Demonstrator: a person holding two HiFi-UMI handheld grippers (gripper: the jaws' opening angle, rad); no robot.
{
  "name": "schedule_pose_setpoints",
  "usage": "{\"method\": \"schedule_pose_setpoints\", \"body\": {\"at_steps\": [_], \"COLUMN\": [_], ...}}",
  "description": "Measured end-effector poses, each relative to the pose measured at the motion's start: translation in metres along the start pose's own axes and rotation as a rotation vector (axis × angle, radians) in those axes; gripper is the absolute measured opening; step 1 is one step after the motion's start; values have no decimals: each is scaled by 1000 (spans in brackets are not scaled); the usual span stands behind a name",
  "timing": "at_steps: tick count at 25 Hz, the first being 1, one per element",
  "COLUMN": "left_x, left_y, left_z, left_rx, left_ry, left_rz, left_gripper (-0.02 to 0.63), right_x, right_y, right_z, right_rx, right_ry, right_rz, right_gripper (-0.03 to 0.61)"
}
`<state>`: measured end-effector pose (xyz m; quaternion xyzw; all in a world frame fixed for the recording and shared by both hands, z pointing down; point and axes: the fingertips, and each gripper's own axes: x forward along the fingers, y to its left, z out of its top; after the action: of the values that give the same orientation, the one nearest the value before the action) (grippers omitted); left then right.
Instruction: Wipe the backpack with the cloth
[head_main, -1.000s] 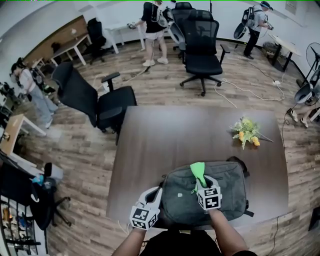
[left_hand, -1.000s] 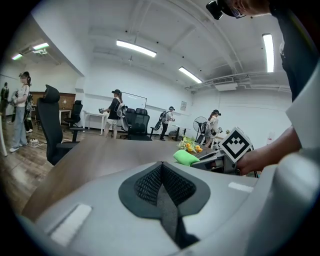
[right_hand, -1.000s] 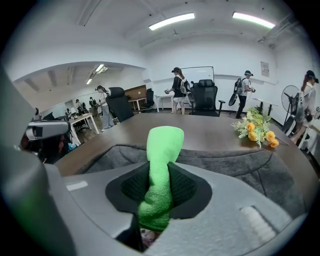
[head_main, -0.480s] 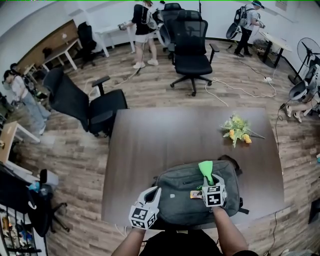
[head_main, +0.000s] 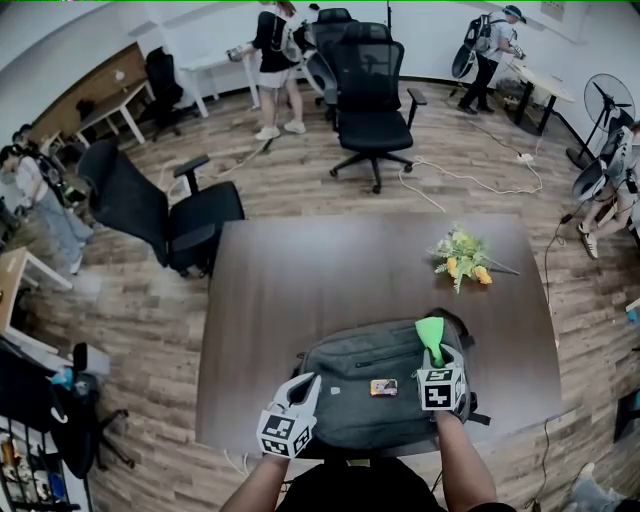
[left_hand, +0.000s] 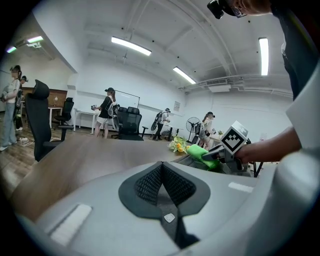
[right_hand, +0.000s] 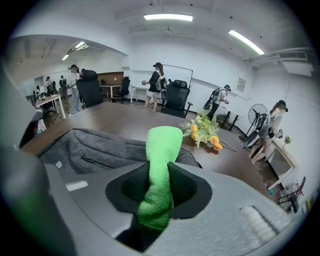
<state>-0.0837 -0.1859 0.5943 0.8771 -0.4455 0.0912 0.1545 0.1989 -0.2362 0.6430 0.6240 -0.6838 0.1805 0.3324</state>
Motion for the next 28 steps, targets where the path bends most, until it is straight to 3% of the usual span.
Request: {"method": "schedule_pose_setpoints", "body": {"at_steps": [6,13,28], "left_x": [-3,-12,-50], "left_y": [-4,-4,12], "left_z": [-3,-7,-21], "left_rx": [-2,-6,-50], "left_ry": [2,2,17], "left_rz": [2,20,115], "left_gripper": [19,19,18], "right_x": [-5,-15,-50], "right_y": [-27,-33,66], "right_z": [0,2,8], "right_rx": [-36,-47,6], "right_ry": [8,-1,-58], "right_rz": [-72,-78,172], "right_gripper": [101,101,102]}}
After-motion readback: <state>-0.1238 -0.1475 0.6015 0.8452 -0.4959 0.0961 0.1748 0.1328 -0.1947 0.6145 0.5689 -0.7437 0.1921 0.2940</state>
